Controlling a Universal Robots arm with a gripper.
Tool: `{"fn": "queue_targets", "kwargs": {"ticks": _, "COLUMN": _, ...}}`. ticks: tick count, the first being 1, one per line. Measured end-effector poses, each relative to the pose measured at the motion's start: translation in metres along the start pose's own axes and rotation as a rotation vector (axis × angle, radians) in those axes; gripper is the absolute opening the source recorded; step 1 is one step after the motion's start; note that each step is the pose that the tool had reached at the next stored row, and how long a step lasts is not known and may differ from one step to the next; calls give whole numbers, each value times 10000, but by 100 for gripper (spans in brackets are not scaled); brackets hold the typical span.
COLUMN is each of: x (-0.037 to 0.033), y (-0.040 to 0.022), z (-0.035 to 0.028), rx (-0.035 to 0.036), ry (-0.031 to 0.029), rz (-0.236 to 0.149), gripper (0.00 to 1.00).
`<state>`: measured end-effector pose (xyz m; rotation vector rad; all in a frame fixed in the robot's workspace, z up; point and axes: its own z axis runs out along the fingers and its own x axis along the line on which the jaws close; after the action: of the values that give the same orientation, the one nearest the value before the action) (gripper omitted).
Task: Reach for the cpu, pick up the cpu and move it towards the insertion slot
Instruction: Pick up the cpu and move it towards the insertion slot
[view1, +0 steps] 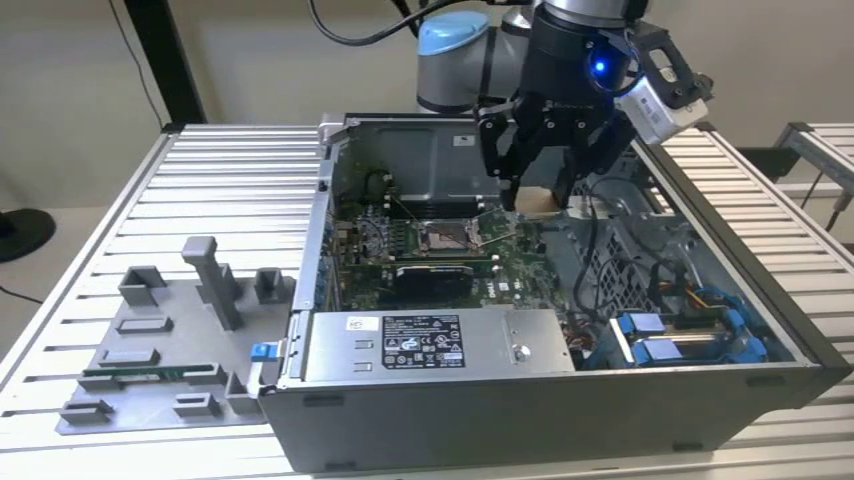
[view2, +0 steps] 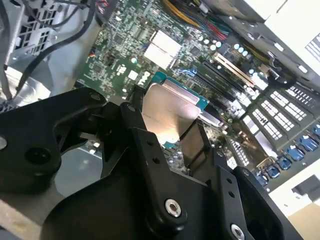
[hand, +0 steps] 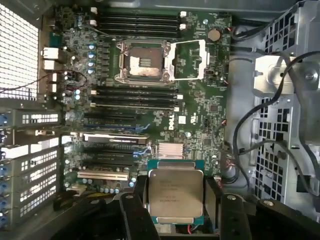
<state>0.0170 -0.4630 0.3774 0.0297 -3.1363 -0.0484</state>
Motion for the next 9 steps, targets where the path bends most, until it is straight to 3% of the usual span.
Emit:
{"fn": "queue_targets", "kwargs": {"ticks": 2, "x": -51, "y": -1, "z": 0, "rx": 0, "ry": -1, "rz": 0, "gripper": 0}}
{"fn": "queue_targets", "kwargs": {"ticks": 9, "x": -60, "y": -1, "z": 0, "rx": -1, "ry": 0, "rz": 0, "gripper": 0}}
